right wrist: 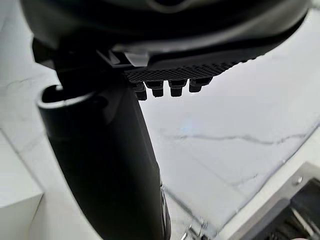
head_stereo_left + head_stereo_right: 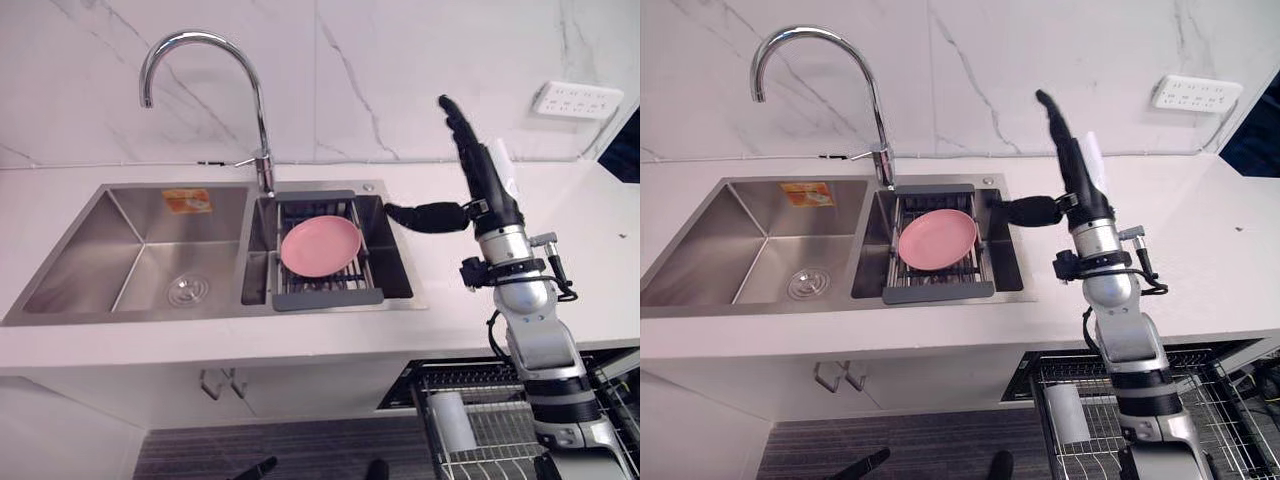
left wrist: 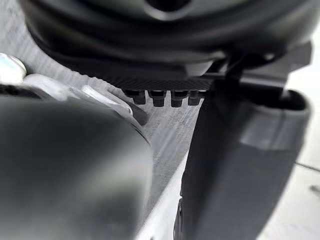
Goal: Walk over to the sink, pick up the cup, carry it to the dishwasher, place the cup inside the dishwasher, then close the dishwasher door
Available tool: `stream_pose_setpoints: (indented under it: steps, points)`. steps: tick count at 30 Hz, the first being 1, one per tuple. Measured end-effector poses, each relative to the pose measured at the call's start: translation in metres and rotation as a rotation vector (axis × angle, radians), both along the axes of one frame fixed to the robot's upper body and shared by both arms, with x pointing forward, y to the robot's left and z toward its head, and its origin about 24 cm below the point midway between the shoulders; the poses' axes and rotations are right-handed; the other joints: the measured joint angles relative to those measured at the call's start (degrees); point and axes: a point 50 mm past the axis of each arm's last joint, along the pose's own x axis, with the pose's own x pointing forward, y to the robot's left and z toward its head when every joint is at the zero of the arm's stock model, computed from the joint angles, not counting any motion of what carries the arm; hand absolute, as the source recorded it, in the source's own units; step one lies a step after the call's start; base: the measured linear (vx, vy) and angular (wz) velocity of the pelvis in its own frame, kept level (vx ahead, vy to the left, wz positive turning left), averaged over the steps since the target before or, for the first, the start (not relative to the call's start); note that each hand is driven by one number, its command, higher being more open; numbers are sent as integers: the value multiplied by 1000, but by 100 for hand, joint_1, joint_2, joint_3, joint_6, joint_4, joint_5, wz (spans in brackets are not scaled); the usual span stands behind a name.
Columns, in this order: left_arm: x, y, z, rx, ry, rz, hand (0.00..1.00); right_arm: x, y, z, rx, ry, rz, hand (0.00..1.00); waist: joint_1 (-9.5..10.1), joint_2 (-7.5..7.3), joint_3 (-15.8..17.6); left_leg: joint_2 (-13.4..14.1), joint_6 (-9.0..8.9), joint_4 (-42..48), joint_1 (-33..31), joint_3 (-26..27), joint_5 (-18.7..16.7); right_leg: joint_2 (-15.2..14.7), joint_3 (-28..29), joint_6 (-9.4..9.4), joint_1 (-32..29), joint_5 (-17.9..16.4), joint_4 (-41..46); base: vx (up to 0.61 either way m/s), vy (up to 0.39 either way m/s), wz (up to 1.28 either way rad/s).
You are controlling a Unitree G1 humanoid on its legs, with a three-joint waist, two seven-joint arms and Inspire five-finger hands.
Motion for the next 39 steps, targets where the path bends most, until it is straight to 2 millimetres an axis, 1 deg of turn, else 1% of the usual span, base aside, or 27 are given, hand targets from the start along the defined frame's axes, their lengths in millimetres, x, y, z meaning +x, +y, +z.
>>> stream_pose_setpoints:
  steps: [2,4,5,6,8,9,12,14,17,20,23,25,32,39]
  points:
    - [-1,0,0,4,18,-20,100,-2,8,-1,-101,6,33,100,0,7,19,30,5,-2,-17,27,-3,-1,-43,19,0,-28,0,-33,-14,13]
    - [-2,1,0,8,28,-37,100,-3,17,-5,-243,-1,31,100,0,0,58,84,-25,-3,-56,60,19,-7,-134,32,1,-81,0,-9,-28,21]
    - [-2,2,0,8,28,-42,100,-3,21,-7,-302,0,30,100,8,-3,73,101,-48,-6,-70,67,36,-7,-168,27,2,-86,0,13,-15,19]
    - [-2,1,0,6,28,-46,100,-3,26,-12,-397,5,25,100,25,-9,81,108,-65,-24,-80,60,54,-5,-206,20,2,-89,0,22,0,15]
    - [-1,1,0,8,25,-59,100,-2,33,-20,-502,17,32,100,62,-9,81,111,-112,-53,-83,33,92,-5,-243,-9,5,-69,1,66,23,11]
    - [0,1,0,8,24,-61,100,-1,39,-24,-571,15,30,100,77,-9,81,109,-64,-72,-83,24,126,-6,-254,-11,5,-67,1,67,26,7]
    - [2,0,0,11,23,-79,100,3,47,-31,-694,5,15,100,130,-9,81,98,-59,-99,-78,-12,137,-17,-280,-11,15,-64,1,80,40,8]
    - [3,0,1,15,22,-87,100,9,49,-32,-753,1,-6,100,170,-9,81,94,-58,-101,-69,-40,137,-21,-298,-9,32,-64,1,58,32,8]
    - [5,0,1,21,20,-95,100,17,52,-31,-822,-9,-34,100,205,-9,81,97,-58,-102,-60,-83,138,-28,-311,-4,80,-64,-1,36,33,13]
    - [6,0,1,22,17,-97,100,20,54,-30,-846,-20,-38,100,288,-9,81,96,-58,-108,-66,-102,137,-31,-310,-2,92,-63,-7,2,16,4]
    - [9,0,1,31,16,-112,100,21,55,-32,-890,-24,-42,100,345,-11,81,98,-58,-102,-71,-117,139,-31,-310,-1,103,-63,-27,-25,6,1]
    - [9,0,1,32,17,-113,100,22,55,-35,-905,-15,-44,100,347,-13,81,98,-57,-103,-73,-120,144,-31,-306,0,104,-64,-29,-31,6,1]
    - [9,0,1,40,24,-110,100,29,45,-49,-955,60,-82,100,348,-19,82,117,-69,-104,-72,-117,161,-8,-268,-1,104,-65,-29,0,0,0]
    - [10,0,1,40,25,-110,100,36,41,-51,-1011,71,-121,100,354,-43,85,124,-69,-109,-71,-117,162,0,-258,-1,103,-64,-28,0,0,0]
